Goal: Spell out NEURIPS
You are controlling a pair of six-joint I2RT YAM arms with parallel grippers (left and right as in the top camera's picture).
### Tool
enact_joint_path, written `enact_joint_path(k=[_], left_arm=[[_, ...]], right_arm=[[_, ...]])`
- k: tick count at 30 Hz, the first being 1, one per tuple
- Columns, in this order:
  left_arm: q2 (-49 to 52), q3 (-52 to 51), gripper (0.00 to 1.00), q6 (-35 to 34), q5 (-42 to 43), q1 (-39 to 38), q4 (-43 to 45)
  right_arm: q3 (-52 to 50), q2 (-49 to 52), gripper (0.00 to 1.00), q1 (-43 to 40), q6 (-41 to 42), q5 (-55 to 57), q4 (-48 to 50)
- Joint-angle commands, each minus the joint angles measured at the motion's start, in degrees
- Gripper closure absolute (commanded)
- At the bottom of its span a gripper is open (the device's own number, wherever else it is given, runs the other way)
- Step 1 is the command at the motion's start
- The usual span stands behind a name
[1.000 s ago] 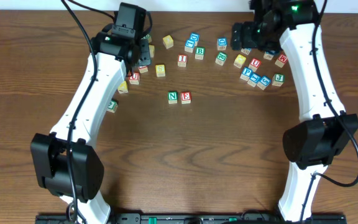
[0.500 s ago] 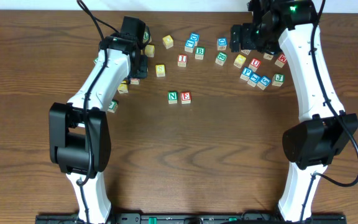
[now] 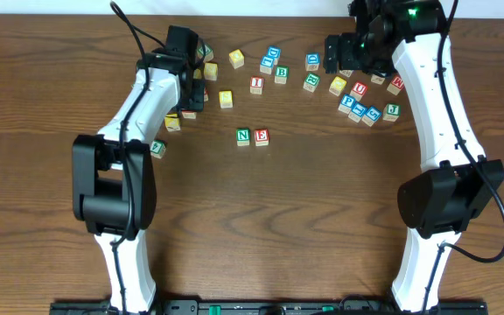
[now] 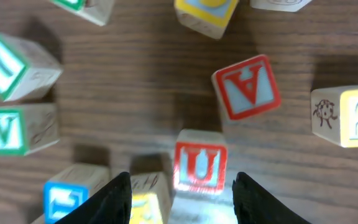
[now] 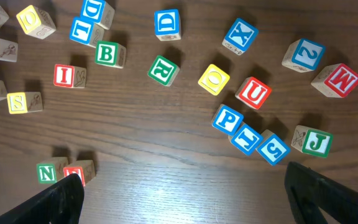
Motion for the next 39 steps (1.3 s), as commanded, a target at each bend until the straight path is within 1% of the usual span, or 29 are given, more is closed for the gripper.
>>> enact_joint_path(k=[1, 6, 13, 22, 24, 25, 29, 30, 34, 39], left_arm=[[1.1, 0.1, 0.48, 1.9, 2.4, 0.1, 1.2], [1.4, 0.1, 0.48, 1.9, 2.4, 0.2, 2.3], [5.2, 0.0, 0.48, 1.6, 2.3, 0.2, 3.6], [5.6, 0.0, 0.48, 0.5, 2.0, 0.2, 4.0], [5.6, 0.0, 0.5, -0.4, 1.9, 0.2, 4.0], [5.6, 0.0, 0.53, -0.7, 2.0, 0.2, 4.0], [5.6, 0.0, 0.58, -2.3, 2.0, 0.2, 4.0], [5.3, 0.1, 0.62, -2.4, 2.0, 0.2, 3.8], [4.3, 0.1, 0.67, -2.5, 2.0, 0.2, 3.5], [2.5, 0.1, 0.69, -2.5, 2.0, 0.2, 3.3]], right_arm=[[-0.3, 0.1, 0.02, 0.0, -0.9, 0.3, -0.1], [-0.5, 0.1, 0.02, 0.0, -0.8, 0.3, -0.1], [-0.6, 0.1, 0.02, 0.0, -0.8, 0.7, -0.1], [-0.6, 0.1, 0.02, 0.0, -0.8, 1.3, -0.1], [-0.6, 0.1, 0.02, 0.0, -0.8, 1.3, -0.1], [-0.6, 0.1, 0.02, 0.0, -0.8, 1.3, -0.1], [-0.6, 0.1, 0.02, 0.1, -0.8, 1.4, -0.1], [-0.6, 0.1, 0.02, 0.1, -0.8, 1.4, -0.1], [-0.6, 0.1, 0.02, -0.1, -0.8, 1.5, -0.2], [-0.6, 0.1, 0.02, -0.1, -0.8, 1.5, -0.3]])
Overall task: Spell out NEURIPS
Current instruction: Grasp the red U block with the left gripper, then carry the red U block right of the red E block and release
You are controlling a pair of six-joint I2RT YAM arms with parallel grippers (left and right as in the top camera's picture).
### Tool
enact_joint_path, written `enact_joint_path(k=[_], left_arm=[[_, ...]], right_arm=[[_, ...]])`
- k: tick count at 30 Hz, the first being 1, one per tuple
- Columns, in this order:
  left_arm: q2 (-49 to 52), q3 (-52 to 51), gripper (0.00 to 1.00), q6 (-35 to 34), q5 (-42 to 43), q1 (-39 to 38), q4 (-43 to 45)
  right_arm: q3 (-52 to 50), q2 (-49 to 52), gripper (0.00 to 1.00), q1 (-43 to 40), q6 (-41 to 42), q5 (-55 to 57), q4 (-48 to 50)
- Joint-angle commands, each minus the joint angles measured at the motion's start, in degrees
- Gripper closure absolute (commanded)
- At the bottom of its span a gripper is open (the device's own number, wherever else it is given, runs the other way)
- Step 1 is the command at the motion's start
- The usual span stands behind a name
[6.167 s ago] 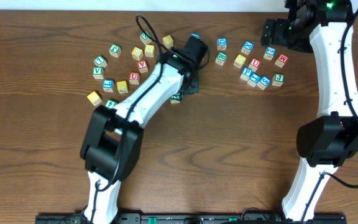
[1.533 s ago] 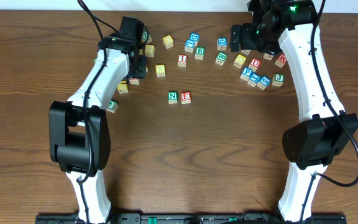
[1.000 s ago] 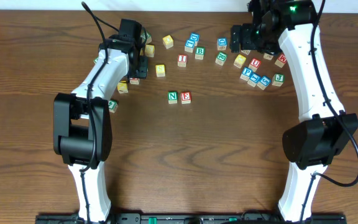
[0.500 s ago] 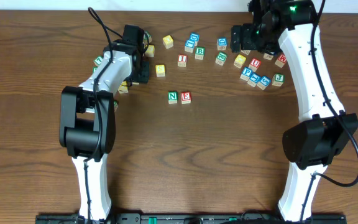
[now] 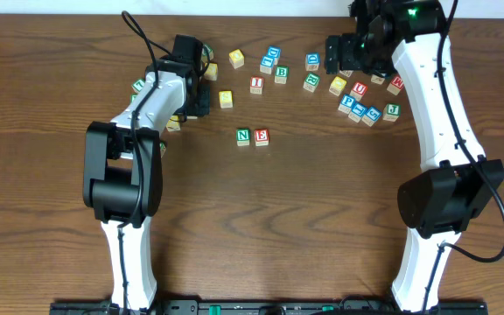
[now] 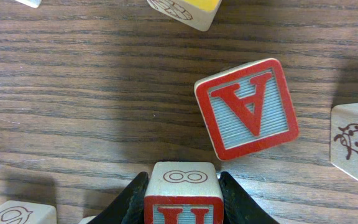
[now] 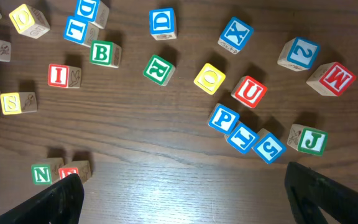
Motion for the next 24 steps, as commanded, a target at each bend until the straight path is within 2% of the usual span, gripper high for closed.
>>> enact_joint_path(k=[1, 7, 8, 13, 15, 24], left_arm=[[-3.5, 0.1, 0.69, -0.5, -0.3, 0.2, -0.2], [-6.5, 0.2, 0.7, -2.9, -0.2, 0.0, -0.8], [-7.2, 0.2, 0.73, -3.6, 0.0, -0.2, -1.1], [-10.3, 0.2, 0.73, -4.0, 3.3, -2.7, -2.1], [-11.2, 0.2, 0.73, -4.5, 4.5, -4.6, -2.6], [-11.5, 0.1, 0.73, -15.4, 4.4, -17.1, -5.6]], right_arm=[[-0.5, 0.1, 0.02, 0.0, -0.9, 0.7, -0.2], [-0.5, 0.1, 0.02, -0.2, -0.9, 0.7, -0.2], [-0.5, 0.1, 0.01, -0.2, -0.9, 0.7, -0.2], [-0.5, 0.1, 0.01, -0.2, -0.9, 2.1, -0.1], [-0.5, 0.1, 0.01, -0.3, -0.9, 2.8, -0.1], [-0.5, 0.1, 0.01, -2.8, -0.9, 5.2, -0.4]])
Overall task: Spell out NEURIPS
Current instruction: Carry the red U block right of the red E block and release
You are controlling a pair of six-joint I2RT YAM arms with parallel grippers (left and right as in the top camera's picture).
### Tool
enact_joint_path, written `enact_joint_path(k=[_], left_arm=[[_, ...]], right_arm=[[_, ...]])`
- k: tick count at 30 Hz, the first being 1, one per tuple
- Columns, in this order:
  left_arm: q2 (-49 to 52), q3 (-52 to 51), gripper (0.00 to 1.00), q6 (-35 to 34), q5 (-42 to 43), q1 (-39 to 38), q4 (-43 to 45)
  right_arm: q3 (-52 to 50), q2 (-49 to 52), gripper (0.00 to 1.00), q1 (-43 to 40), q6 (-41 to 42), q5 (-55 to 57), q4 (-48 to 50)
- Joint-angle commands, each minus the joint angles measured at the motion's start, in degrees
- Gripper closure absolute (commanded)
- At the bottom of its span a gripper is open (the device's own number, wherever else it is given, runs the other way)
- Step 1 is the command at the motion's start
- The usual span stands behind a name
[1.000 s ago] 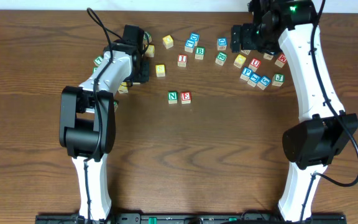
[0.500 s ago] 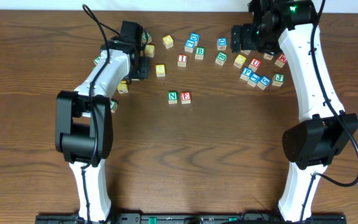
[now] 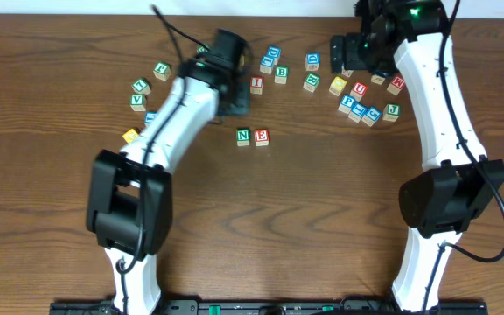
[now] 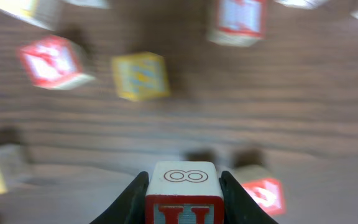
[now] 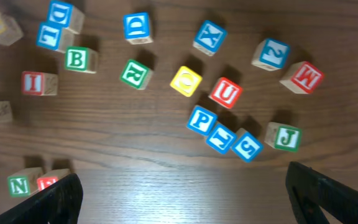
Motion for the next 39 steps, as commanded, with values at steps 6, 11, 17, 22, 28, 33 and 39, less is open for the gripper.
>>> enact_joint_path(k=[6, 11, 17, 22, 28, 33, 39], left_arm=[[-0.3, 0.1, 0.73, -8.5, -0.5, -10.9, 1.2], [2.0, 0.1, 0.73, -11.2, -4.1, -14.1, 3.2], [6.7, 0.1, 0.73, -12.2, -4.8, -15.1, 6.2], [10.0, 0.1, 0.73, -13.8, -6.5, -15.0, 6.8], [10.1, 0.1, 0.72, -13.9, -7.1, -15.0, 7.0], [10.1, 0.1, 0.56, -13.9, -7.1, -15.0, 7.2], [10.1, 0.1, 0.52, -13.9, -7.0, -15.0, 7.5]], right_arm=[[-0.4, 0.1, 0.01, -5.7, -0.3, 1.6, -0.9], [-0.4, 0.1, 0.01, -8.6, 0.0, 1.5, -2.4], [-0.4, 0.1, 0.02, -10.0, 0.0, 1.3, -4.1], [-0.4, 0.1, 0.01, -9.9, 0.0, 1.3, -4.7], [-0.4, 0.1, 0.02, -9.9, 0.0, 1.1, -5.6], [-0.4, 0.1, 0.01, -9.9, 0.0, 1.1, -6.0], [-0.4, 0.1, 0.01, -9.9, 0.0, 0.2, -5.9]])
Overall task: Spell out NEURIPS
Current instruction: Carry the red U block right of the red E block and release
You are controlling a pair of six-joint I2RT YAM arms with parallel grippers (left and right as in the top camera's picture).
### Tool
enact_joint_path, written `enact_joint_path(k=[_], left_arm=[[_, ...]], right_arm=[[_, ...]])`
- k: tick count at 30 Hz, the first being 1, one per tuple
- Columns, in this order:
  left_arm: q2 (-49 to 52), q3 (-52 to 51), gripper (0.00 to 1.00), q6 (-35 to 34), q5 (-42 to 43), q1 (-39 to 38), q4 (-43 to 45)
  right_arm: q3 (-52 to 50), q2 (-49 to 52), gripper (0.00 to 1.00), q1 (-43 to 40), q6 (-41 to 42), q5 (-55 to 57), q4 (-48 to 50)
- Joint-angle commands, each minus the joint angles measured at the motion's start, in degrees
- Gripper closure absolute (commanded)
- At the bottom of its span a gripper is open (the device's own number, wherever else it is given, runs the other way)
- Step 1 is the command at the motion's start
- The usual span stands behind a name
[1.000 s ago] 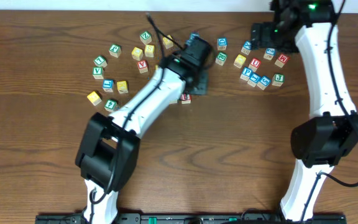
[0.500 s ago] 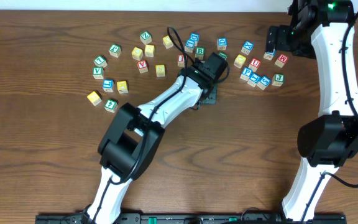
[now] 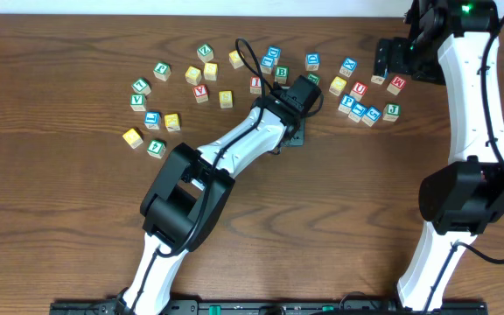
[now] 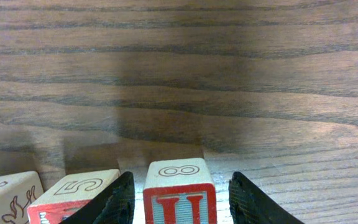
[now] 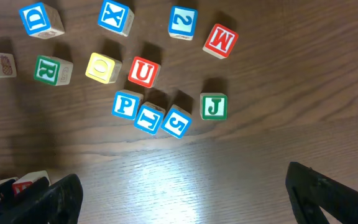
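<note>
A red U block [image 4: 179, 196], with an 8 on its upper face, stands on the table just right of the red E block [image 4: 73, 196]. The N block [image 4: 5, 199] shows only as an edge at the far left. My left gripper [image 4: 179, 198] is open around the U block, with a gap on each side. In the overhead view the left gripper [image 3: 292, 122] and arm hide this row. My right gripper [image 5: 185, 199] hangs open and empty high over the right-hand blocks. Below it lie green R [image 5: 47, 70], blue P [image 5: 125, 104], blue I [image 5: 149, 117] and blue S [image 5: 176, 121].
A second red U [image 5: 143, 72], yellow O [image 5: 103, 67], J [image 5: 214, 106], M [image 5: 220, 40] and X [image 5: 115, 15] lie at the back right. Red I [image 3: 256, 84], yellow S [image 3: 226, 99] and several other blocks spread across the back left. The left arm [image 3: 234, 149] crosses the middle.
My left gripper held the U block in the air over the back blocks, left of the N-E pair. Now the block stands right of E and the jaws are open. The right gripper has shifted right.
My left gripper stood open over the red U block in the left cluster, beside a red A. Then it was shut on that block, and later held it above the table near the N-E pair. Now the U stands beside E, released. The right gripper stayed open throughout.
</note>
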Motion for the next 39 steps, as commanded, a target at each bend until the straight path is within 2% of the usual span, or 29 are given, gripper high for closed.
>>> enact_joint_path(k=[1, 6, 13, 18, 31, 39], left_arm=[[-0.5, 0.1, 0.52, -0.1, -0.9, 0.2, -0.2], [-2.8, 1.8, 0.52, 4.5, -0.9, 0.2, -0.8], [-9.9, 2.8, 0.51, 4.5, -0.9, 1.0, -2.7], [-15.9, 2.8, 0.51, 7.5, -1.1, 2.6, -5.3], [-23.6, 2.8, 0.51, 7.5, -1.3, 13.4, -16.1], [-23.6, 2.8, 0.51, 7.5, -1.3, 19.6, -17.6]], right_arm=[[-0.4, 0.1, 0.01, -0.3, 0.0, -1.4, -0.2], [-0.4, 0.1, 0.01, -0.3, 0.0, -1.9, -0.2], [-0.4, 0.1, 0.01, -0.3, 0.0, -2.0, -0.1], [-0.4, 0.1, 0.01, -0.3, 0.0, -2.7, -0.3], [-0.4, 0.1, 0.01, -0.3, 0.0, -2.7, -0.1], [-0.4, 0.1, 0.01, -0.3, 0.0, -2.7, -0.3]])
